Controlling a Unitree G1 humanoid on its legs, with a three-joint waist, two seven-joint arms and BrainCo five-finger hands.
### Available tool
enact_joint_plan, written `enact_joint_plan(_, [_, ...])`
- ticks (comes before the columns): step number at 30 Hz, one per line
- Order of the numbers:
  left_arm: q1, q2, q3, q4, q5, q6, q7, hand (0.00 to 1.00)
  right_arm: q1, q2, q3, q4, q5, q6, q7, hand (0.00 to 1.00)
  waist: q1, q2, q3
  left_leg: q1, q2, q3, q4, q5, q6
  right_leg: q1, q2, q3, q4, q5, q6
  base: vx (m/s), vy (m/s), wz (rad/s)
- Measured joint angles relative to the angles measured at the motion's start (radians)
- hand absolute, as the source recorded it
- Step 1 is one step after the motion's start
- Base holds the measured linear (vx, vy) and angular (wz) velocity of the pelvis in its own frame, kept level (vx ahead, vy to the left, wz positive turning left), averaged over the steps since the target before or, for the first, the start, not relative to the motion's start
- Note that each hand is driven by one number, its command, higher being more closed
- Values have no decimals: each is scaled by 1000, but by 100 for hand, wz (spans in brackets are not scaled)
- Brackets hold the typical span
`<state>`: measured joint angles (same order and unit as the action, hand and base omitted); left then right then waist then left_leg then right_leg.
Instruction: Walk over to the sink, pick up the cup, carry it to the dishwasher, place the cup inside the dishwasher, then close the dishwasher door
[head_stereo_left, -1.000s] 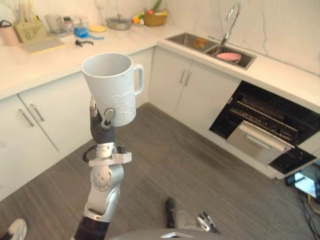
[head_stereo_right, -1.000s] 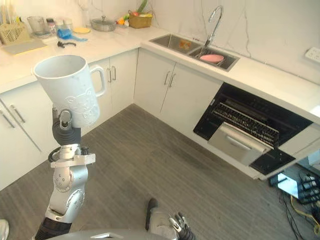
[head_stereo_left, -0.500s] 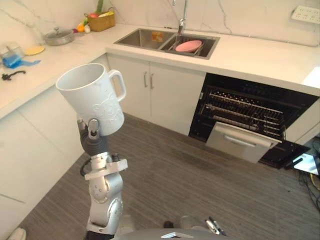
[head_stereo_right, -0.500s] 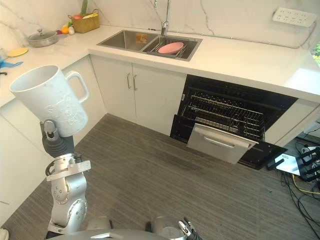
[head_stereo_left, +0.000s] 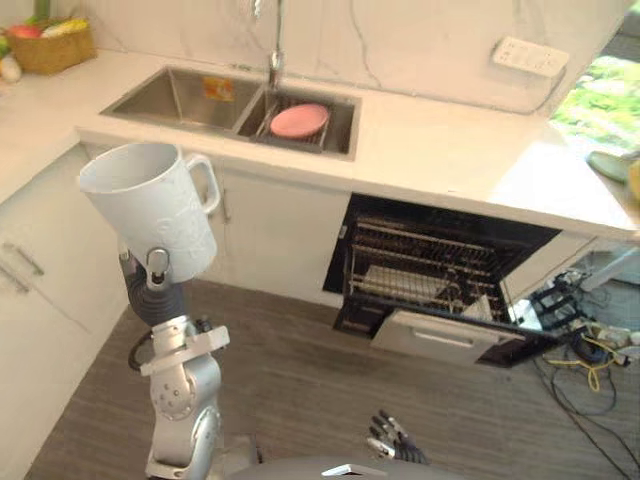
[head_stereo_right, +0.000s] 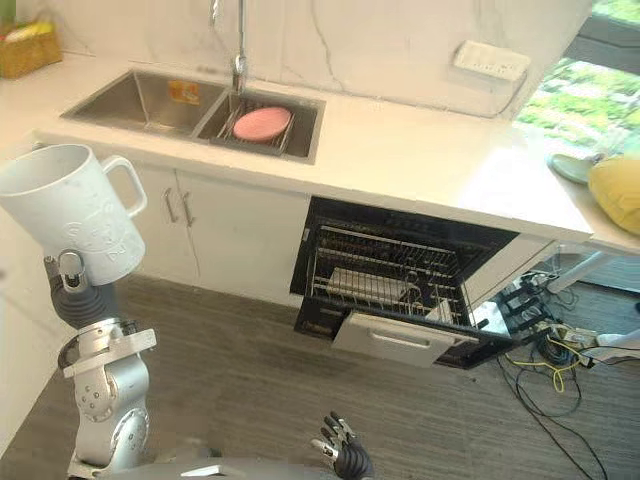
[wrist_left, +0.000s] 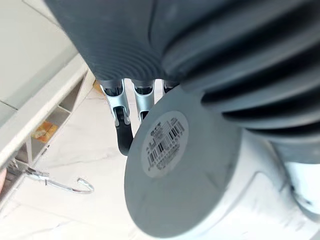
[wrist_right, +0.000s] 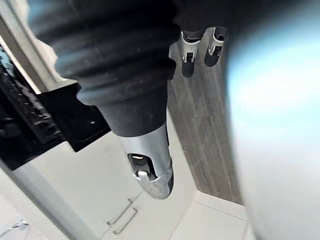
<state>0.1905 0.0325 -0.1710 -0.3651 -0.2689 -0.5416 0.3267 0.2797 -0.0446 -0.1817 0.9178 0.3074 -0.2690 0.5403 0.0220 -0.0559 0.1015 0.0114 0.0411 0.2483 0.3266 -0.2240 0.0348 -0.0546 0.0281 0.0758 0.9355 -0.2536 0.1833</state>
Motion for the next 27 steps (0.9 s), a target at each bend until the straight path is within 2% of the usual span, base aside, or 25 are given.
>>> enact_joint_plan(2, [-43, 1, -23, -5, 8, 15, -3, 100, 6, -3, 0, -1, 1, 1, -9, 0, -9, 1, -8, 51, 1, -17, -35, -8, -6, -79, -30, -39, 30, -32, -61, 173, -41, 36])
enact_joint_plan(3, [-75, 1, -36, -6, 8, 24, -3, 100, 8, 1, 0, -3, 5, 0, -14, 0, -20, 0, -8, 65, 10, -50, -41, -11, -13, -112, -34, -39, -48, -53, -88, 171, -78, 63])
enact_joint_plan(5, [-103, -5, -41, -5, 8, 40, -3, 100, 7, 10, -1, -9, 10, -4, -23, 0, -40, 2, -9, 61, 24, -102, -31, -19, -26, -120, -37, -31, -206, -61, -105, 207, -137, 88])
enact_joint_plan(6, [-123, -5, -47, -3, 8, 63, -2, 100, 10, 14, -2, -7, 10, -10, -29, 0, -49, 1, -9, 58, 32, -143, -18, -32, -44, -113, -39, -19, -356, -37, -109, 289, -216, 104])
enact_joint_plan(7, [-129, -5, -50, 2, 6, 72, -5, 100, 12, 15, 3, 1, 19, -11, -30, 0, -48, -5, -11, 50, 34, -174, 19, -58, -64, -95, -50, 1, -504, 46, -113, 253, -208, 86])
enact_joint_plan(8, [-129, -3, -50, 2, 6, 76, -5, 100, 16, 16, 6, 2, 22, -11, -31, 0, -47, -16, -16, 39, 28, -183, 44, -76, -74, -87, -63, 4, -563, 125, -118, 289, -290, 73])
enact_joint_plan(9, [-117, -18, -57, 44, 3, 86, -13, 100, 27, 3, 12, 7, 53, -8, -38, 0, -46, 17, -23, 36, 61, -217, 85, -110, -98, -58, -41, -31, -565, 123, -117, 173, -205, 52])
enact_joint_plan(11, [-113, -30, -68, 74, 3, 90, -27, 100, 33, -16, 13, 6, 63, 0, -37, 0, -43, 42, -32, 36, 91, -220, 70, -115, -108, -50, -21, -57, -582, 116, -132, 136, -144, 35])
enact_joint_plan(12, [-78, -13, -64, 77, 15, 58, -44, 100, 49, -19, 16, 10, 57, 32, -28, 0, -13, 1, -49, 35, 79, -138, -31, -47, -105, -9, -39, -35, -792, 257, -118, 69, -65, 10])
enact_joint_plan(16, [-78, -13, -64, 77, 15, 58, -44, 100, 50, -19, 16, 10, 57, 32, -28, 0, -13, 1, -49, 36, 79, -138, -31, -48, -103, -5, -40, -36, -797, 259, -118, 0, 0, 0])
enact_joint_plan(18, [-77, -13, -64, 77, 15, 55, -44, 100, 49, -21, 19, 10, 58, 32, -28, 0, -13, 1, -49, 39, 79, -135, -31, -57, -99, -7, -41, -36, -789, 252, -119, 0, 0, 0])
enact_joint_plan(22, [-64, -14, -64, 77, 15, 28, -43, 100, 34, -21, 22, 2, 61, 40, -28, 0, -27, 7, -43, 80, 98, -79, -31, -86, -107, -30, -50, -72, -662, 159, -129, 48, -33, 0])
enact_joint_plan(23, [-49, -14, -63, 76, 15, 6, -43, 100, 33, -24, 22, 0, 65, 43, -28, 0, -29, 10, -46, 87, 104, -67, -13, -107, -112, -49, -57, -101, -593, 120, -133, 151, -96, -22])
enact_joint_plan(24, [-27, -15, -60, 74, 12, -10, -43, 100, 34, -25, 16, -4, 88, 48, -28, 0, -29, 26, -51, 100, 133, -38, 20, -123, -123, -50, -55, -151, -546, 71, -156, 168, -71, -21])
enact_joint_plan(25, [-20, -16, -60, 71, 8, -16, -44, 100, 37, -25, 14, -6, 98, 47, -29, 0, -31, 35, -50, 88, 148, -28, 85, -134, -135, -48, -58, -157, -538, 52, -159, 168, -34, 9])
enact_joint_plan(26, [-12, -17, -64, 73, -4, -19, -50, 100, 40, -25, 11, -11, 124, 48, -29, 0, -52, 42, -47, -41, 205, -10, 384, -118, -92, -50, -54, -183, -493, 7, -157, 181, -52, 15])
enact_joint_plan(27, [-3, -26, -64, 73, -6, -23, -51, 100, 52, -30, 9, -22, 133, 50, -29, 0, -51, 52, -44, -107, 240, -9, 535, -55, -57, -41, -47, -181, -477, -10, -160, 195, -64, 6])
